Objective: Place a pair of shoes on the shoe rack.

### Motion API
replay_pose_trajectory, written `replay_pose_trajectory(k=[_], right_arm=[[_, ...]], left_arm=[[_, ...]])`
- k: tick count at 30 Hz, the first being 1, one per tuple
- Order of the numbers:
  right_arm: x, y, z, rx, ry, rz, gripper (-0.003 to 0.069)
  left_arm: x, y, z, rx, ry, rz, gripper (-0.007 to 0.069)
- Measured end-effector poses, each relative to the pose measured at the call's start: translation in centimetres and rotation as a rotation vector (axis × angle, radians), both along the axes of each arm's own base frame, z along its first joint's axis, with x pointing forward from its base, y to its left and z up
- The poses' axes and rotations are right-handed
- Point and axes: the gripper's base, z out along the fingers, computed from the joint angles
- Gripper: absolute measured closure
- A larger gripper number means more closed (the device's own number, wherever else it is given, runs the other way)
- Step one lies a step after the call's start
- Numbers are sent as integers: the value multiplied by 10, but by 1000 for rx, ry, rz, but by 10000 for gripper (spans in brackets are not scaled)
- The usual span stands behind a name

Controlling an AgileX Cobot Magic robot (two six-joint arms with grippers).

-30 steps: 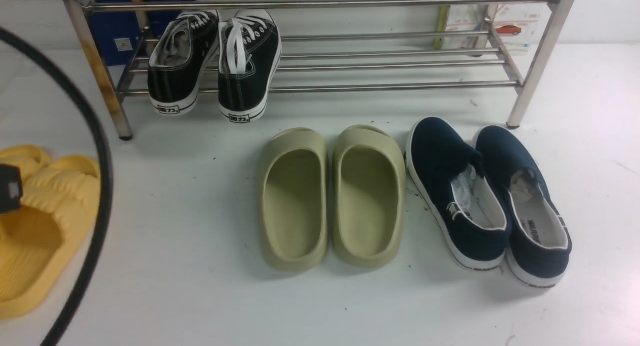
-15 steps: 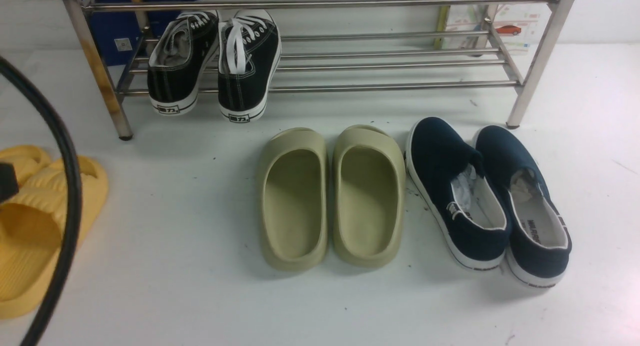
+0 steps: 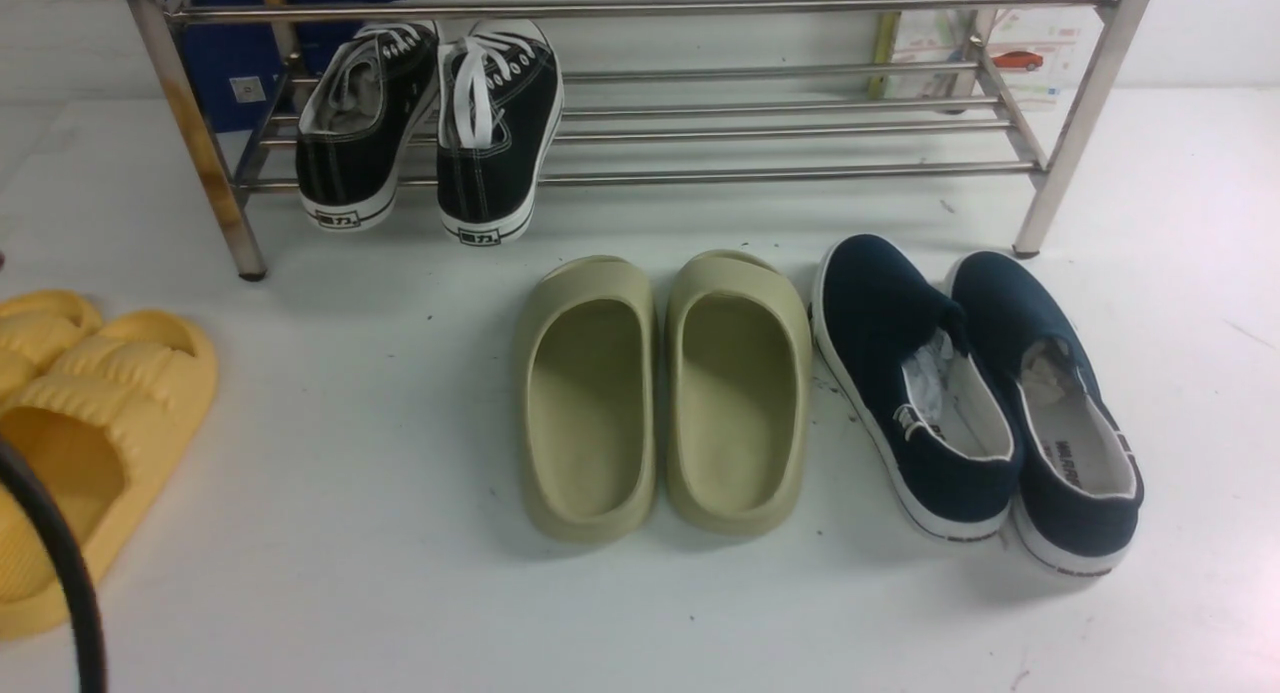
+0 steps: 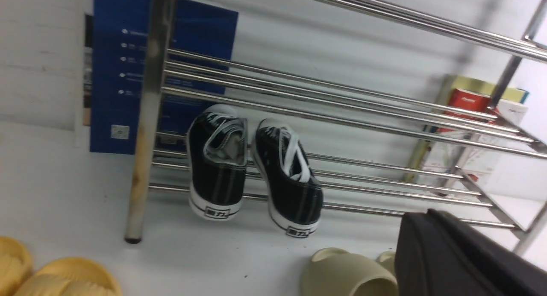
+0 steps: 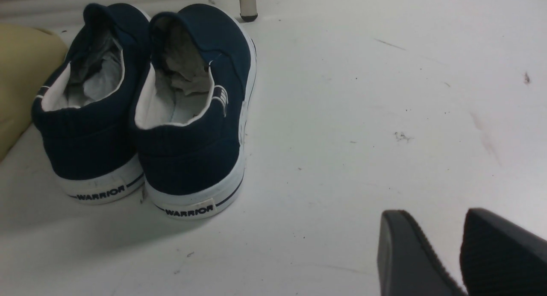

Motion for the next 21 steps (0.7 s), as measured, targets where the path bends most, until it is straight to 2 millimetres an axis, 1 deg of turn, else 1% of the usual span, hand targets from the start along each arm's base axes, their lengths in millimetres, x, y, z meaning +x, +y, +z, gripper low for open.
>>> replay_pose_trajectory(k=[2, 3, 4, 6, 10, 11, 13, 16, 19, 21], right_arm=[[0, 0, 0, 0, 0, 0, 419], [0, 0, 0, 0, 0, 0, 419], [0, 0, 0, 0, 0, 0, 419], [0, 0, 0, 0, 0, 0, 419], [0, 0, 0, 0, 0, 0, 419], [0, 0, 0, 0, 0, 0, 419], [0, 0, 0, 0, 0, 0, 419], [0, 0, 0, 0, 0, 0, 419], [0, 0, 0, 0, 0, 0, 419], [0, 0, 0, 0, 0, 0, 419]], left_arm=[[-7, 4, -30, 0, -5, 36, 638], [-9, 6, -41, 0, -1, 52, 638], [-12, 7, -56, 1, 7, 66, 638], [-17, 9, -77, 4, 25, 89, 638], [-24, 11, -110, 6, 54, 108, 638], [-24, 11, -112, 7, 57, 109, 638], [-27, 11, -129, 10, 93, 111, 638], [-30, 12, -143, 18, 168, 118, 638], [-31, 14, -151, 20, 233, 154, 638], [-31, 15, -153, 8, 247, 178, 638]])
